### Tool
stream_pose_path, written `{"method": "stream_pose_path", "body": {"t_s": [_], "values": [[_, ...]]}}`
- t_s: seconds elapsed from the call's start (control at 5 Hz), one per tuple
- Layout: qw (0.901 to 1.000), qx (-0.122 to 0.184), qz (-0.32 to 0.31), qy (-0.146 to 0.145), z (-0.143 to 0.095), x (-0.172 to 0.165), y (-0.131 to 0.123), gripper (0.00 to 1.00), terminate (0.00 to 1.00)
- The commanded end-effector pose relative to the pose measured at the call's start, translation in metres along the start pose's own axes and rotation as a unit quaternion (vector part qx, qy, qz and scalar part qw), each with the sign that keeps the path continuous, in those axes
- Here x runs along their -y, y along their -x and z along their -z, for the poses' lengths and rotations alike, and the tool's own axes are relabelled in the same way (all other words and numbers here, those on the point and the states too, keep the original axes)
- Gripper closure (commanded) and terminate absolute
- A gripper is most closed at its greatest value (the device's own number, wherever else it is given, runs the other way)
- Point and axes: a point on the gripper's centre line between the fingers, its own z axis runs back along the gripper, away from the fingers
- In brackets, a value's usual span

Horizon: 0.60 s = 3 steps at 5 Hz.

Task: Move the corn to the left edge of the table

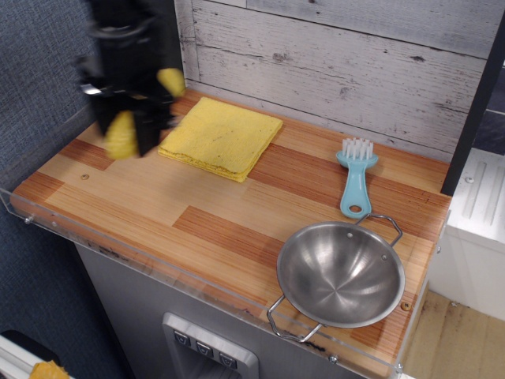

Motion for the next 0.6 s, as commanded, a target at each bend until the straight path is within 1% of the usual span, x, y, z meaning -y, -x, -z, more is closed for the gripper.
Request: {"method": "stream_pose_path", "body": {"t_s": [0.0,0.2,0.4], "values": [[0.9960,0.047,-0.068,-0.035,0.016,-0.093,0.023,1.00,0.00],[0.9944,0.050,-0.092,-0.015,0.033,-0.111,0.022,1.00,0.00],[0.9958,0.035,-0.084,-0.004,0.043,-0.111,0.017,1.00,0.00]]}}
